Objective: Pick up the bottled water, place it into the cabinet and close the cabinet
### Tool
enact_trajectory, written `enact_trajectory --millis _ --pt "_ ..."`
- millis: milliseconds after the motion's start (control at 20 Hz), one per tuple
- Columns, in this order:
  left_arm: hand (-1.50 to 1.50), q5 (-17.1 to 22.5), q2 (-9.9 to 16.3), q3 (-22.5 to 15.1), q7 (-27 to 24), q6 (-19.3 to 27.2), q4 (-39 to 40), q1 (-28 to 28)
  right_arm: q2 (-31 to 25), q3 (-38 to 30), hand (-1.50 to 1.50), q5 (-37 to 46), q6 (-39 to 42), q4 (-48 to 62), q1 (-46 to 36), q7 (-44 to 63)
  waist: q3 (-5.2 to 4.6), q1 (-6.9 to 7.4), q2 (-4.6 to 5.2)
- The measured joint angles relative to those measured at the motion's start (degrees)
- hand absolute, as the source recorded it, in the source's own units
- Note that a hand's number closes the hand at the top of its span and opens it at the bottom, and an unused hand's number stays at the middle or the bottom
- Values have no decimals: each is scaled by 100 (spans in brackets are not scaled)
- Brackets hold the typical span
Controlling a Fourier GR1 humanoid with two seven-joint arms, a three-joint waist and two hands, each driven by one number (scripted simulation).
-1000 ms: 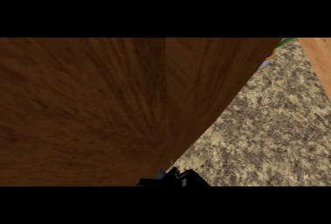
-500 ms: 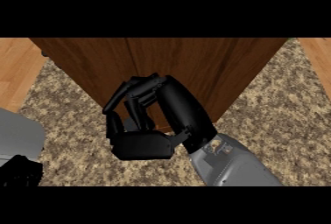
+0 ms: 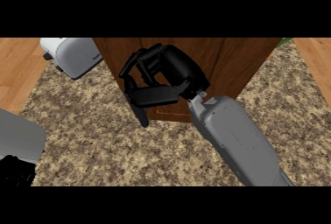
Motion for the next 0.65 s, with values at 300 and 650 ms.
enact_trajectory --millis 300,650 --pt "150 -31 18 27 50 -83 44 -95 -26 -45 150 -124 577 457 -148 -533 -56 95 -58" --pt "150 -22 40 57 135 -115 43 -230 -135 -103 150 -221 1041 748 -269 -860 -87 156 -67"
